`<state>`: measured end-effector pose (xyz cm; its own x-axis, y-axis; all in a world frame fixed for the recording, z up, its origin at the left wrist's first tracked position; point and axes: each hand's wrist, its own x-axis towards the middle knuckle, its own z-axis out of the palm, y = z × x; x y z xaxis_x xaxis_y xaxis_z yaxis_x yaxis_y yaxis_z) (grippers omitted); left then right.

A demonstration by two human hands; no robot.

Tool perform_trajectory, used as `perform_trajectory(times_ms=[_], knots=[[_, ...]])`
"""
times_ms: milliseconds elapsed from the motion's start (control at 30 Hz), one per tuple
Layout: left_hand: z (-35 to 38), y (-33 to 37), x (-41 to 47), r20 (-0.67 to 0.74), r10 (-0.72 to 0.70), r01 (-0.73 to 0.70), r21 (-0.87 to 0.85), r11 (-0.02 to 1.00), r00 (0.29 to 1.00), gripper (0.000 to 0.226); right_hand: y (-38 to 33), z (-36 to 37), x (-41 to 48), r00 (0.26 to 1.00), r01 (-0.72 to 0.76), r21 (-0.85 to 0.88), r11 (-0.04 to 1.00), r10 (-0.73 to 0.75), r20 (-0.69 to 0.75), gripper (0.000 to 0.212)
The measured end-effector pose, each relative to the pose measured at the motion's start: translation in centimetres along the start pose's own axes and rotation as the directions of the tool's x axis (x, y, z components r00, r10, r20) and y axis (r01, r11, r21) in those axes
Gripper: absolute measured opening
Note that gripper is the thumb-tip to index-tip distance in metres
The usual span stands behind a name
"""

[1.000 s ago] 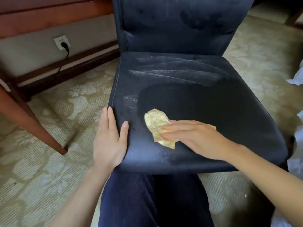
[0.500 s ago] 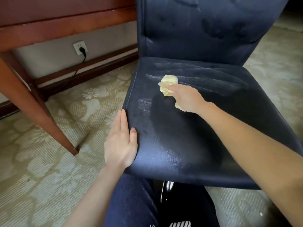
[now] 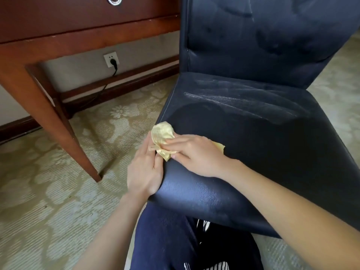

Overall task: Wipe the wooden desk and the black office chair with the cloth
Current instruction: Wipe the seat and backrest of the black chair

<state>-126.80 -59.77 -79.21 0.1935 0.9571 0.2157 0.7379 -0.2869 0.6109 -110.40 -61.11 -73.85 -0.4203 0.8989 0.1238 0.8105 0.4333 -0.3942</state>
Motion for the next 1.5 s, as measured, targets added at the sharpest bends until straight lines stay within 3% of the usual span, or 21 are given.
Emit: perform_trajectory(times_ms=[100,167,233,367,533,633,833,1033,1133,1233,1367,1500], knots=[[-0.1,-0.1,0.0,0.019,-0.005,0.005,0.011,1.000,1.000,0.065,-0.1,-2.1,-1.8,0.983,-0.108,0.185,0.977,0.076,0.167,0.017],[-0.1,-0.4,0.1,0.021,-0.028,0.028,0.030,0.999,0.999,0.057,0.1,-4.1,-2.3,0.969,-0.214,0.366,0.906,0.148,0.199,0.036],[0.0,-0.4,0.1,0.029,-0.034,0.034,0.027,0.999,0.999,0.056,0.5,-6.3,-2.7,0.957,-0.287,0.465,0.838,0.234,0.169,0.039],[0.1,-0.5,0.0,0.035,-0.035,0.034,0.024,0.999,0.999,0.057,2.0,-10.3,-2.8,0.945,-0.296,0.564,0.771,0.324,0.053,0.031],[0.1,-0.2,-0.2,0.030,-0.030,0.029,0.023,0.999,0.999,0.058,3.7,-14.1,-1.4,0.914,-0.288,0.427,0.857,0.379,-0.146,0.017],[0.0,-0.2,-0.1,0.019,-0.030,0.029,0.026,0.999,0.999,0.058,4.1,-15.1,-0.5,0.916,-0.348,0.292,0.891,0.389,-0.097,0.011],[0.1,-0.3,0.0,0.016,-0.022,0.021,0.028,0.999,1.000,0.057,4.6,-16.2,0.1,0.914,-0.389,0.341,0.856,0.405,0.025,0.024],[0.1,-0.4,-0.1,0.016,-0.020,0.020,0.023,1.000,1.000,0.057,5.4,-17.3,0.4,0.875,-0.316,0.456,0.832,0.441,-0.199,0.020],[0.1,-0.3,-0.1,0.013,-0.029,0.028,0.024,0.999,1.000,0.057,5.2,-18.8,1.1,0.803,-0.224,0.524,0.822,0.460,-0.378,0.022],[0.1,-0.2,0.0,0.021,-0.042,0.042,0.015,0.999,0.999,0.057,4.5,-20.9,2.0,0.732,-0.104,0.660,0.744,0.506,-0.456,0.023],[0.0,-0.2,0.2,0.023,-0.030,0.030,0.014,0.999,0.999,0.057,3.1,-21.0,2.6,0.765,-0.015,0.818,0.574,0.534,-0.360,0.020],[-0.1,-0.1,0.5,0.000,-0.021,0.021,0.002,1.000,1.000,0.056,2.3,-16.3,2.1,0.876,-0.164,0.844,0.511,0.469,-0.115,0.023]])
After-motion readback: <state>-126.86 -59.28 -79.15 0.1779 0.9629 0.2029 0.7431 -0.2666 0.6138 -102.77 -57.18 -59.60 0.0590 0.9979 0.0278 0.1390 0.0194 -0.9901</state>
